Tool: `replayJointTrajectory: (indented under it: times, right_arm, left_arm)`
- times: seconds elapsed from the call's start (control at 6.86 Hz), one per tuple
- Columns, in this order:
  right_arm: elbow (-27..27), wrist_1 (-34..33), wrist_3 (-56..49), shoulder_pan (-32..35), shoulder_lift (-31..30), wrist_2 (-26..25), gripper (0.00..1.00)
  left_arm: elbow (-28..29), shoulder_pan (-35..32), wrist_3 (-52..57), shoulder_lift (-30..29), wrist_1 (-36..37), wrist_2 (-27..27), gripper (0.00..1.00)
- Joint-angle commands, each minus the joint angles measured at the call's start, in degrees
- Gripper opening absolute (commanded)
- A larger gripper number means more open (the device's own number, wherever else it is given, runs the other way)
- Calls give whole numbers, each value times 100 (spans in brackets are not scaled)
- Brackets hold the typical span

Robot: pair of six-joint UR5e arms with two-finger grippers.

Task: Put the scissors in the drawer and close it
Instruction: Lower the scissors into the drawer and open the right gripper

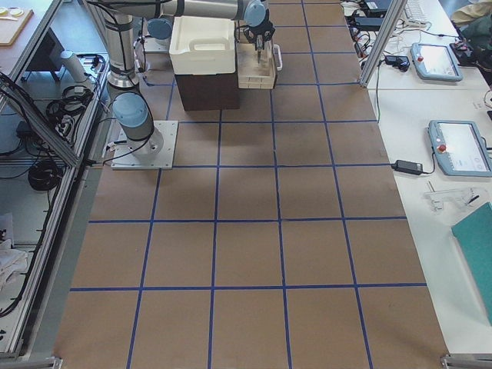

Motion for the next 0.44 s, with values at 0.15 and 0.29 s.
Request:
replayJointTrajectory:
  times: [0.15,0.29]
  right_arm:
    - [-76,-60,-28,-20,-49,-43,77]
    - [-260,-43,-593,-159,-136,-95,72]
  left_arm:
    - [-4,-14,-46,-1,-4,-17,100]
    - [-4,4,14,-45,-13,-78,100]
